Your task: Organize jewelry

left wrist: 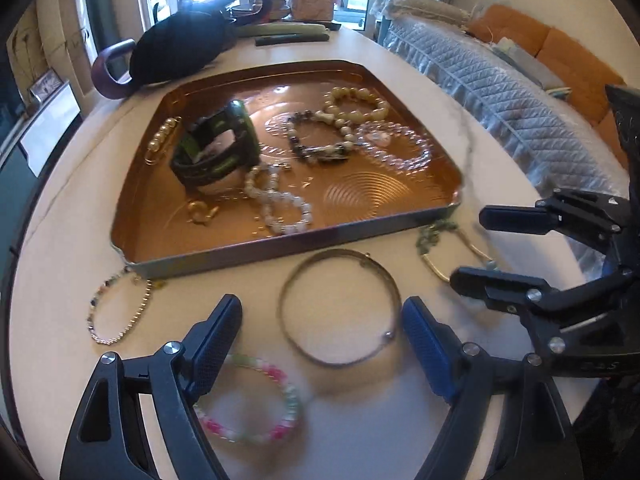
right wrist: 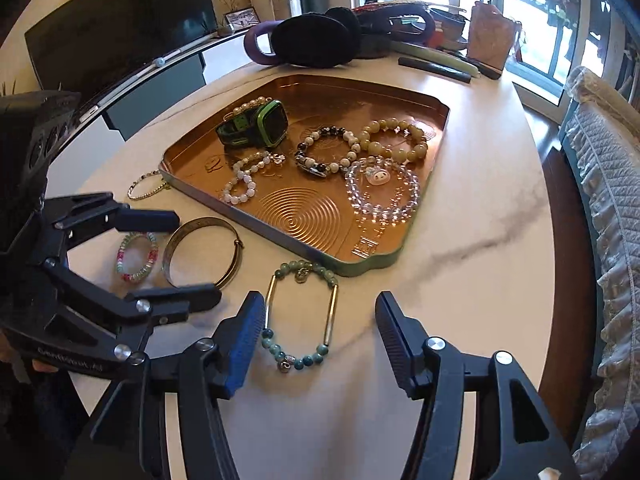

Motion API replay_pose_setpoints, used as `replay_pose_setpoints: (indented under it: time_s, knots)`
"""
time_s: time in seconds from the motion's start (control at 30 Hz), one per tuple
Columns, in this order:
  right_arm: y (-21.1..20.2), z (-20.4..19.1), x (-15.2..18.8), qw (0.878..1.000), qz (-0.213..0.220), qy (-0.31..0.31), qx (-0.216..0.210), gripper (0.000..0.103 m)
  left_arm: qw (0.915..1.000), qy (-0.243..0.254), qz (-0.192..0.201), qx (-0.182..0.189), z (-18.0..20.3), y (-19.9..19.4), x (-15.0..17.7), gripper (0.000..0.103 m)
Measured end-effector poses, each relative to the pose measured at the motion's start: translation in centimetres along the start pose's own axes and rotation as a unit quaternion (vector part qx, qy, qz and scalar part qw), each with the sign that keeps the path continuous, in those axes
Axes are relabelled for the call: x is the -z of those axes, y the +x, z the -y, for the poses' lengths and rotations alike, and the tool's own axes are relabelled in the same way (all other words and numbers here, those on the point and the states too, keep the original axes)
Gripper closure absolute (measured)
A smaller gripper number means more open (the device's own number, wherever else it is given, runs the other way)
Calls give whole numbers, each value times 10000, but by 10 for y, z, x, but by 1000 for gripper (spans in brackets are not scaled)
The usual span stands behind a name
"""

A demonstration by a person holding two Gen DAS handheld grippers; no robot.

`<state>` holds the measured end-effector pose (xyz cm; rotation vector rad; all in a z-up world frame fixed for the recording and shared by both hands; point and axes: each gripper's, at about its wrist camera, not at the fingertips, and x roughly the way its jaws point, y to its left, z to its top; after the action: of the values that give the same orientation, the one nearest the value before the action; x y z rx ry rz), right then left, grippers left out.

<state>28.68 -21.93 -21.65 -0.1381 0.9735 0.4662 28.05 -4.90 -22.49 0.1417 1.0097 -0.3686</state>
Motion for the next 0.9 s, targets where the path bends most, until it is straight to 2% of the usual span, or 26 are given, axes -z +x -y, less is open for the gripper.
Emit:
replay_pose_setpoints:
  time_s: [0.1, 0.17, 0.2, 0.27, 0.3, 0.33, 0.37, 0.47, 0.6, 0.9]
  knots:
    - [7, -8, 1, 9998, -93, -147, 30, 46, 9998, -45, 7, -180, -8, -2, 4, 23]
    - [10, -19, 2, 9987, -63, -476, 188, 44, 9998, -32, 23, -199, -11, -4, 5, 29]
    - [10, -22, 2, 9983, -13, -553, 187, 43, 9998, -49, 33, -201, -13, -6, 6, 36]
    - [11, -24, 2, 9983, 9, -553, 159, 45, 9998, -110, 32, -151, -16, -8, 8, 40]
    - [10, -25, 2, 9980, 29, -605, 150, 54, 9998, -128, 40, -130, -17, -9, 9, 40]
    - [9, -26, 1, 9977, 43, -660, 123, 81, 9998, -116, 45, -147, -17, -11, 10, 40]
    - [9, -27, 0, 9976, 12, -676, 152, 97, 9998, -115, 49, -164, -15, -9, 9, 40]
    - [10, -28, -1, 9973, 10, -717, 164, 97, 9998, -140, 55, -132, -14, -11, 10, 40]
    - [8, -22, -2, 9989, 72, -459, 70, 97, 9994, -327, 27, 63, -16, -16, 10, 40]
    - [-20, -24, -12, 9977, 517, -431, -20, 97, 9978, -465, 422, 222, -15, -47, 4, 40]
